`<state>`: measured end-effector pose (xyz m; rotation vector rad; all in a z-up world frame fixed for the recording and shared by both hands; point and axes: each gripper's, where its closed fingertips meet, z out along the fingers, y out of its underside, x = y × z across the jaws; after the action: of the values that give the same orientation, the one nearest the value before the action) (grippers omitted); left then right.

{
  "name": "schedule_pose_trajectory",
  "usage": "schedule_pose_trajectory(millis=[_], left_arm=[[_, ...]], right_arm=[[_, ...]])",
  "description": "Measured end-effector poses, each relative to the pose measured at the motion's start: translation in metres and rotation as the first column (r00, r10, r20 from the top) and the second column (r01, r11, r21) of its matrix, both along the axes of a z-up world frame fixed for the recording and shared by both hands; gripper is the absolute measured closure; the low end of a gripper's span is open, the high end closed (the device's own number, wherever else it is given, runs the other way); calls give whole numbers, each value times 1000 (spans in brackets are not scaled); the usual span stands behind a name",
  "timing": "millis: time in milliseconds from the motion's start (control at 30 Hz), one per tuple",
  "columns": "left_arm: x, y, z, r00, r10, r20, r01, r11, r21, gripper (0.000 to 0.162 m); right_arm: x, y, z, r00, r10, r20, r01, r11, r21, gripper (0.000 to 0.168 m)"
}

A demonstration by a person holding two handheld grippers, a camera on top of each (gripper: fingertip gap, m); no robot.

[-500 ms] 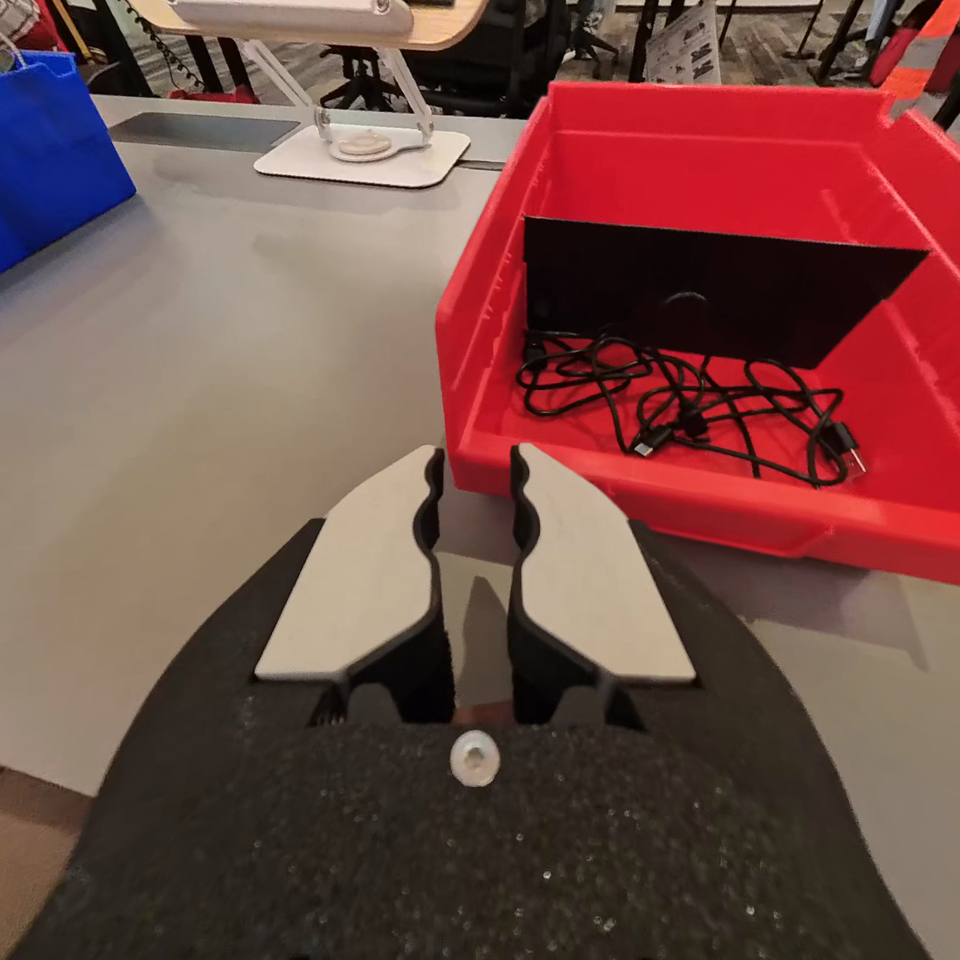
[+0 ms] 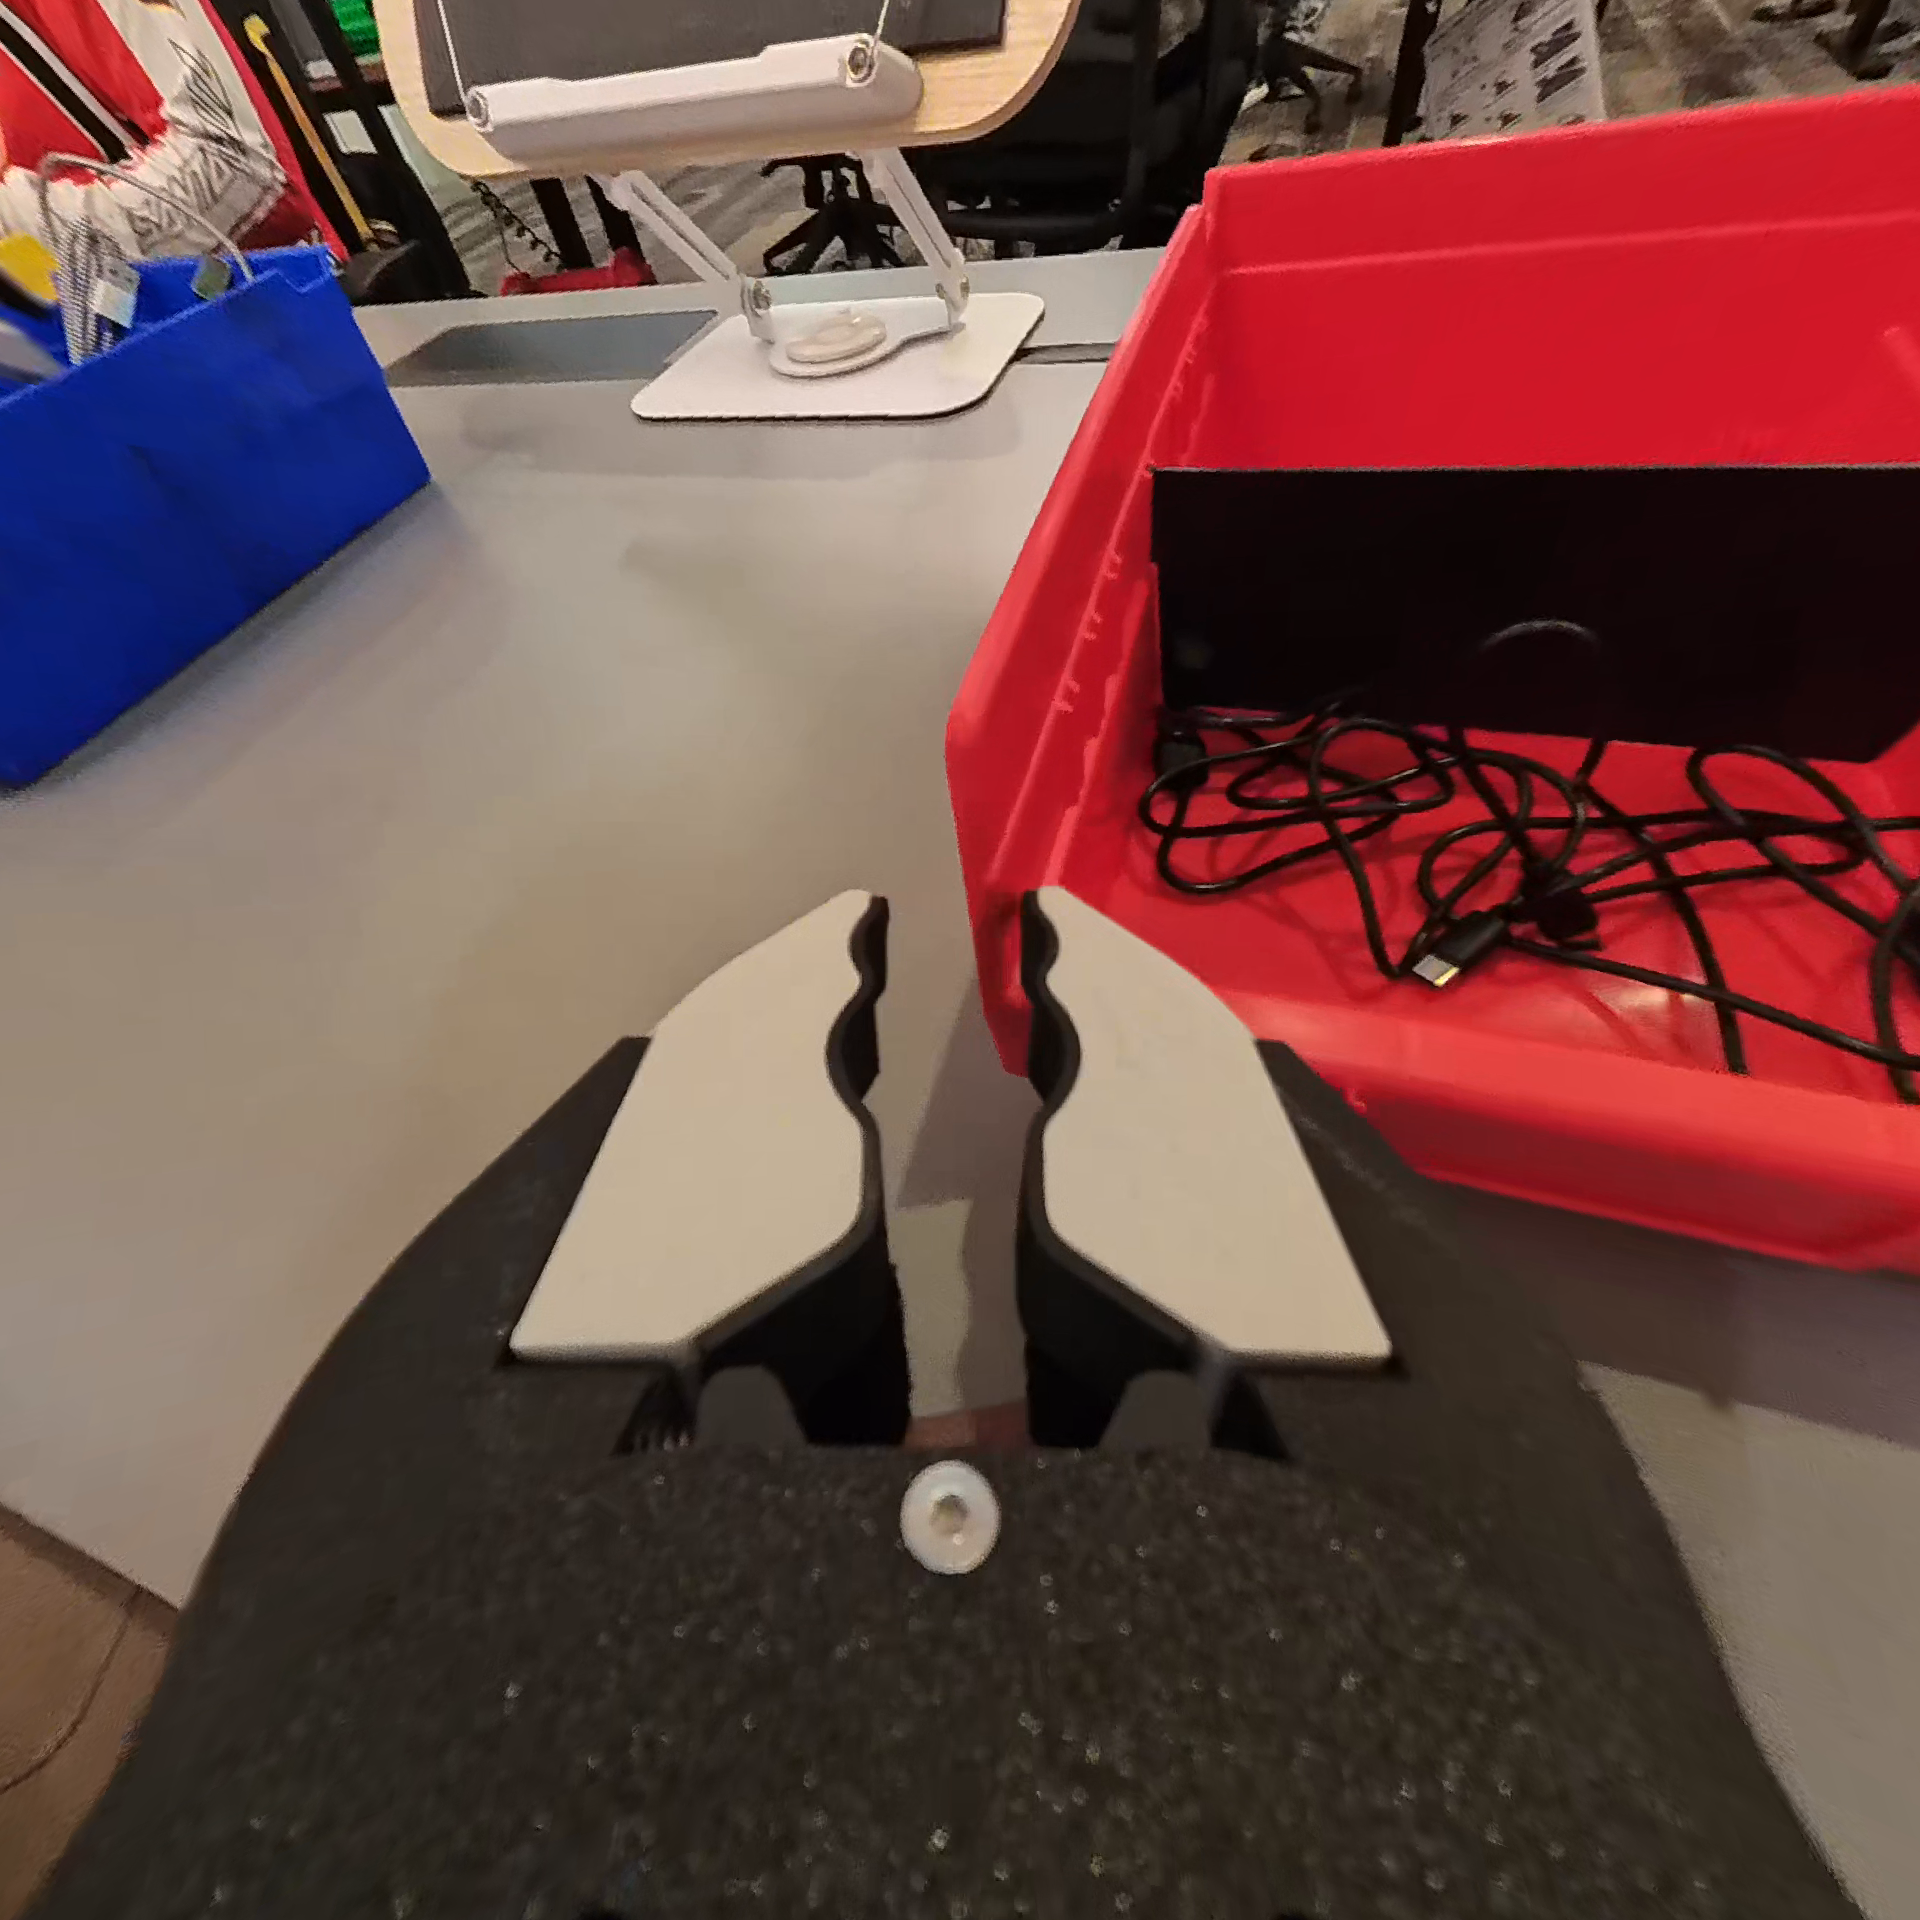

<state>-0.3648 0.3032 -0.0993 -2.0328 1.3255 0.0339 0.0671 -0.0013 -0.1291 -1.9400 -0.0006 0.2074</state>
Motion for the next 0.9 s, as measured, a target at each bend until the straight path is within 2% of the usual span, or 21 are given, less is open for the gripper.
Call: schedule_pose_trajectory(millis=[100,233,267,333,400,533,633,700,800,833,900], left_arm=[[9,43,-23,993,-60,-102,58,998,-19,113],[15,61,-54,955,-180,-236,189,982,12,131],[16,63,-56,945,-201,-257,220,975,45,136],[16,65,-53,931,-205,-303,246,964,103,136],[14,64,-37,932,-191,-308,254,950,180,135],[4,58,29,943,-118,-312,242,886,397,138],[7,42,107,971,-74,-227,192,808,557,138],[16,25,165,986,-81,-145,157,744,650,138],[30,-5,240,991,-70,-111,131,606,785,138],[37,-16,259,993,-72,-96,120,565,816,138],[57,-40,283,992,-124,-21,85,536,840,139]], right_arm=[[-2,3,0,1000,4,-13,-4,1000,-1,144],[-1,1,0,1000,5,-14,-5,1000,-1,144],[0,0,0,1000,1,-6,-1,1000,-2,144],[2,-1,-1,1000,-7,24,7,1000,-3,144],[3,-2,-2,998,-14,55,14,1000,-6,144],[0,-4,1,997,-14,75,13,1000,13,144],[-4,-5,5,997,-12,78,10,1000,28,143],[-5,-6,6,995,-21,94,18,999,27,141],[2,-8,5,987,-65,150,62,998,21,146],[3,-9,5,985,-69,157,67,998,19,146],[6,-11,9,986,-84,147,80,996,34,146]])
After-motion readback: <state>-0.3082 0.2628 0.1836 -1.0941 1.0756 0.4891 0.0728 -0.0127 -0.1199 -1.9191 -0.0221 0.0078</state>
